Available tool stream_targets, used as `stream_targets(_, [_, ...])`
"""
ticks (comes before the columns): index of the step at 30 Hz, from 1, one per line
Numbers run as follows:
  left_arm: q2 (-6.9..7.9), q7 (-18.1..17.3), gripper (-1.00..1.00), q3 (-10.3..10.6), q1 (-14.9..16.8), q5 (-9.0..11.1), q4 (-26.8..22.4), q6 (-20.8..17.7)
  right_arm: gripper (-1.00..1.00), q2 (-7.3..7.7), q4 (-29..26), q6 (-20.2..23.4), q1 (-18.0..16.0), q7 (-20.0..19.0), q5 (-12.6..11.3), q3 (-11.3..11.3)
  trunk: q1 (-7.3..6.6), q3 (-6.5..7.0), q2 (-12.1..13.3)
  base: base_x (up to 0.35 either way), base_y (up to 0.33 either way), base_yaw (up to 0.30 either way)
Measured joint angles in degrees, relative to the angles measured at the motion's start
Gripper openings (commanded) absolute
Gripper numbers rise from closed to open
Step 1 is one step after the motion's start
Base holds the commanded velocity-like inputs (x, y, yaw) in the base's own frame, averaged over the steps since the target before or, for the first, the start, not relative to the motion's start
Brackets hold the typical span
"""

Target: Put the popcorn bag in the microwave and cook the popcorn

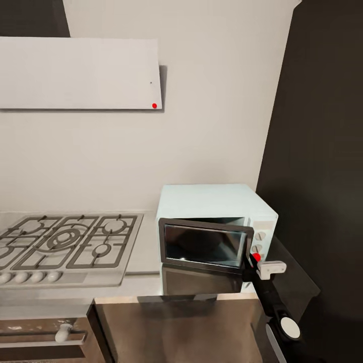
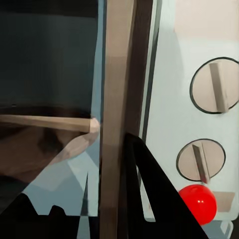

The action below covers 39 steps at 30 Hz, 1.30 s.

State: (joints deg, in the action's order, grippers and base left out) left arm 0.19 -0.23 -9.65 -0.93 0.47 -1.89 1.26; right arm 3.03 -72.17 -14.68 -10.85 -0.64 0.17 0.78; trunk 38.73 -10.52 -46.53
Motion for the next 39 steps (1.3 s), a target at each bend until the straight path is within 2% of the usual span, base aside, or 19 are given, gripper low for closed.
stream_targets(9, [-0.03, 0.0, 1.0, 0.1, 0.0, 0.0, 0.0, 0.0, -1.0, -0.01, 0.0, 0.0, 0.0, -0.2, -0.1, 1.3, 0.02, 0.01, 0.0, -0.193, 0.0, 0.0])
stream_targets(32, [-0.07, 0.0, 1.0, 0.1, 0.0, 0.0, 0.0, 0.0, -1.0, -0.03, 0.0, 0.0, 0.0, -0.9, -0.6, 1.7, 0.0, 0.02, 0.0, -0.059, 0.012, 0.0])
stream_targets(39, [-0.04, 0.0, 1.0, 0.1, 0.0, 0.0, 0.0, 0.1, -1.0, -0.05, 0.1, 0.0, -0.3, -1.8, -1.1, 3.6, 0.01, 0.01, 0.0, -0.183, 0.0, 0.0])
